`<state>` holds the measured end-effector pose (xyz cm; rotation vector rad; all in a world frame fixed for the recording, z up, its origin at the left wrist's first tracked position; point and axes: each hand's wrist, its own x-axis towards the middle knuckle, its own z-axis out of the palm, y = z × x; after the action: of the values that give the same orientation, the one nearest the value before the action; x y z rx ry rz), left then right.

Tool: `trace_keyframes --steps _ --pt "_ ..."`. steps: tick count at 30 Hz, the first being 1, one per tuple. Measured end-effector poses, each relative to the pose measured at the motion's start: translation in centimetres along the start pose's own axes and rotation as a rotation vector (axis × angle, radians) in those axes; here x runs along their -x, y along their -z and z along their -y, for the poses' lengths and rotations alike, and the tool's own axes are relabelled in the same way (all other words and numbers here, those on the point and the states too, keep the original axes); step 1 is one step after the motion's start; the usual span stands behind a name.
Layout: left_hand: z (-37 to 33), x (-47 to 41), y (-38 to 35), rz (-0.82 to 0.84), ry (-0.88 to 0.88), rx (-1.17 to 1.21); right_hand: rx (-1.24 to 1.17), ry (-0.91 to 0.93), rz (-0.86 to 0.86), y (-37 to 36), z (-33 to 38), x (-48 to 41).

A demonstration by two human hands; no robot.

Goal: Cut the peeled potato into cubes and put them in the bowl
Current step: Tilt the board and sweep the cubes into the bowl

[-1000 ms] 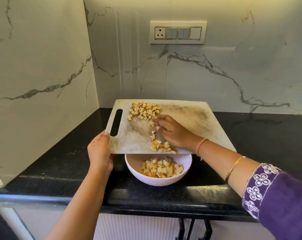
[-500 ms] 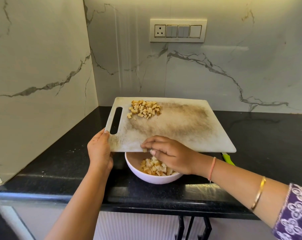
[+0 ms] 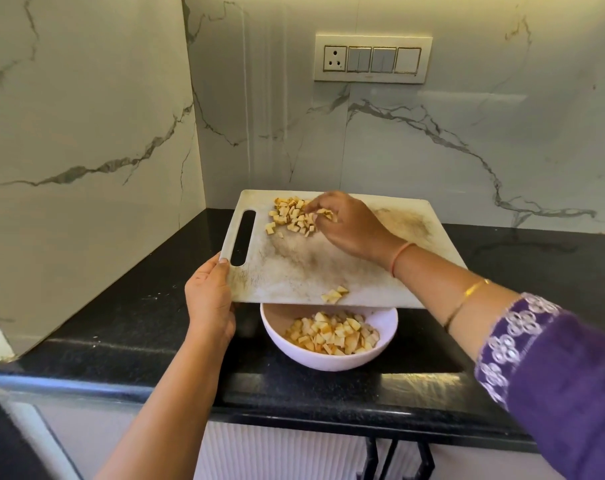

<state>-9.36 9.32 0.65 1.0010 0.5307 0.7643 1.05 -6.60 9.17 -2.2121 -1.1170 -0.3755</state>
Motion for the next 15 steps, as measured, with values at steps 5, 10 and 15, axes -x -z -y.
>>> trace_keyframes --steps 5,10,15 --pt "-0.1 -0.2 0.0 0.023 -0.006 0.016 0.102 -0.165 0.141 -1.3 -1.6 -4.4" --pt "0.4 -0.2 0.4 0.029 0.006 0.023 0.223 -0.192 0.216 -2.8 -2.3 -5.5" --pt "0.1 -0.7 0.8 0.021 -0.024 0.013 0.365 -0.064 0.096 -3.5 -2.0 -4.8"
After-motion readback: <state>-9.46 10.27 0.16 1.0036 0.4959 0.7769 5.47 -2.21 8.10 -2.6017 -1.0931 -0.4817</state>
